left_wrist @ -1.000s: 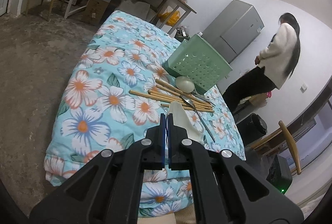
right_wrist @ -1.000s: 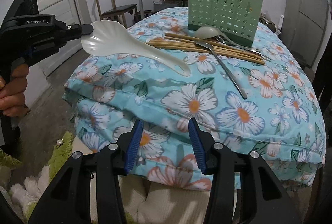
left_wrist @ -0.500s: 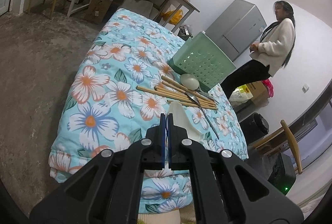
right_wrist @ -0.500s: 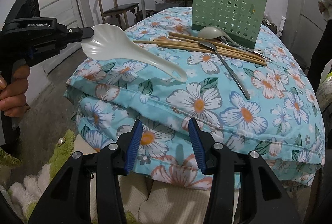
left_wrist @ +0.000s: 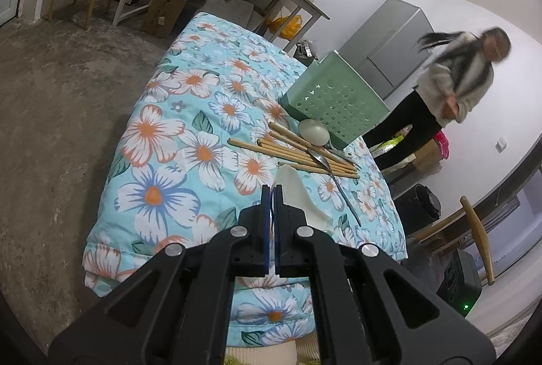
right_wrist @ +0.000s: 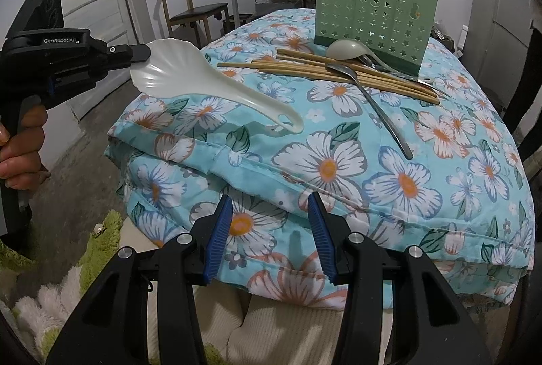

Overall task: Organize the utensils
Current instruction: 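Hold the white rice paddle raised in the left tool, then move the right tool toward the metal spoon while the left tool holds the paddle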

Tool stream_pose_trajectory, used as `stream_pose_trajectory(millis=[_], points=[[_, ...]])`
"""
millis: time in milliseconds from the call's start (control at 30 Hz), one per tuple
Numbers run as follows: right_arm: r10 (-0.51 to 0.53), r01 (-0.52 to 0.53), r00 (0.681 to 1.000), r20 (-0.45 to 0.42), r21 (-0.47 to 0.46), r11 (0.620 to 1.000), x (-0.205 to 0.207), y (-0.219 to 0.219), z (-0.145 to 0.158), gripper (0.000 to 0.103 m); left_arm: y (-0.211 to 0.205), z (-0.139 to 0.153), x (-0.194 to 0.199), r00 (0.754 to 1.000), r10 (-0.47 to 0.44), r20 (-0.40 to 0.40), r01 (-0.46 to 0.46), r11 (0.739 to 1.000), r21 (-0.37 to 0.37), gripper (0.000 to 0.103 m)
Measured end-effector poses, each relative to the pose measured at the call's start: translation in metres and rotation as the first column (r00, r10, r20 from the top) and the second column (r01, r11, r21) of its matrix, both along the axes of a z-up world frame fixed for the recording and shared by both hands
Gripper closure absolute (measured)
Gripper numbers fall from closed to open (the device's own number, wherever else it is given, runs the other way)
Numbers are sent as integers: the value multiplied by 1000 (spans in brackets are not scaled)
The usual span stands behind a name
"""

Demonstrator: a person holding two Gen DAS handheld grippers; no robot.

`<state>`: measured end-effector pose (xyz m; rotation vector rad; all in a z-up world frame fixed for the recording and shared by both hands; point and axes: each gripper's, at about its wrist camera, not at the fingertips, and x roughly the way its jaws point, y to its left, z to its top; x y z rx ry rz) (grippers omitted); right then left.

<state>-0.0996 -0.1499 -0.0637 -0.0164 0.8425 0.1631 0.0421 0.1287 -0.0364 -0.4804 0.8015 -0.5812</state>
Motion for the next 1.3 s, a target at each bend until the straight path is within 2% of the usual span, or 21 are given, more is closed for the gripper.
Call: stream_pose_trajectory(millis=[467,767,967,1133,1300], points=[[-31,31,1000,1,17,999,4,-12,2,58,6,10,5,1000,21,13,-21,999,-30,103],[-67,67,996,62,5,998,16,-32,18,57,15,19,11,998,61,22,-60,998,-27,103],[-64,69,992,109,-45,997,42,-45,28,57,19,21,14,995,94,25,-94,996,-11,103],[-17,39,988,152,-140,989,76,-47,34,57,18,16,19,994,111,16,-112,994,8,103],[17,4,990,141,-151,989,111,-50,36,58,15,10,27,993,115,8,-115,993,12,103]])
